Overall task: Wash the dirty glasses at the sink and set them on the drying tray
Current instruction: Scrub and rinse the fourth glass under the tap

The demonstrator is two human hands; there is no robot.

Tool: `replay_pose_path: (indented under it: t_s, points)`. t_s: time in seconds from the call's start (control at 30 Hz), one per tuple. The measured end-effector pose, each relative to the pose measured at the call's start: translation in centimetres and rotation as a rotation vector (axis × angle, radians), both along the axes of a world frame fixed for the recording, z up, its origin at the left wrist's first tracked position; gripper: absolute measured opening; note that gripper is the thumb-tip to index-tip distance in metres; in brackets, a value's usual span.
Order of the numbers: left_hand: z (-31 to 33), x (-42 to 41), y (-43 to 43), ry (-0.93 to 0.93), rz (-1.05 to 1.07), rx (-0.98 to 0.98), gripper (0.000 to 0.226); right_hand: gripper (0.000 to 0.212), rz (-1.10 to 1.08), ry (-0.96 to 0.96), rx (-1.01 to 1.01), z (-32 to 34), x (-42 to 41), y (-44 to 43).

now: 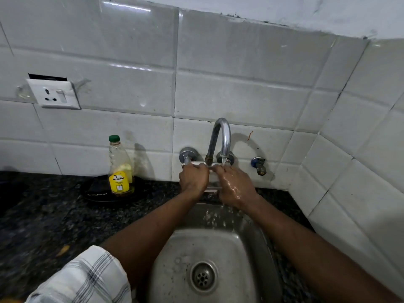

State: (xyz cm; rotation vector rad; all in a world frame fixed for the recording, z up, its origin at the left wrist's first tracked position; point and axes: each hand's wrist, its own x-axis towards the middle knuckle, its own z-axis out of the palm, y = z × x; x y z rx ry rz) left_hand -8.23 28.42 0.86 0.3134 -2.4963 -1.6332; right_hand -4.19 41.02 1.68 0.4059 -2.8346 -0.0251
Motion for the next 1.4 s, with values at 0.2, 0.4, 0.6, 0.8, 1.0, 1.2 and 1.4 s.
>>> replay_pose_path:
  t_s: [0.2,0.4,0.6,0.8,1.0,1.2,1.4]
  points:
    - [-0.8,0.6,-1.6,0.514,-0.411,-0.123,0.024,0.061,-0.067,-0.297,-0.397,1.6,0.4,0.6]
    - [-0.7,-0.3,0.3,0.107,-0.207,-0.161,0.043,0.063,-0.09,0.046,-0.063,-0.4,1.3,-0.4]
    - [-2.0,0.6,-1.3,0.565,-0.386,-0.172,0.037,0.066,-0.104,-0.352,-0.36,1.7,1.1,0.6]
    - [-1.2,0.2,-0.1,0.317,-0.283,-0.148,0.045,0.077,-0.055,-0.028,-0.137,-0.1,1.0,-0.2]
    - [-0.6,0.6,-0.4,0.401,-0.348,-0.213,0.045,0.07,-0.131,-0.124,-0.29,-0.3,1.0,-0.5]
    - [-1.3,0.9,-1.7,0.614,-0.446,-0.218,0.034,0.067,-0.091,-0.267,-0.445,0.4,0.8,0.3]
    - [0.2,0.5,0.0,0.297,-0.347,-0.249,0.04,0.065,-0.188,-0.119,-0.261,-0.6,1.0,-0.8]
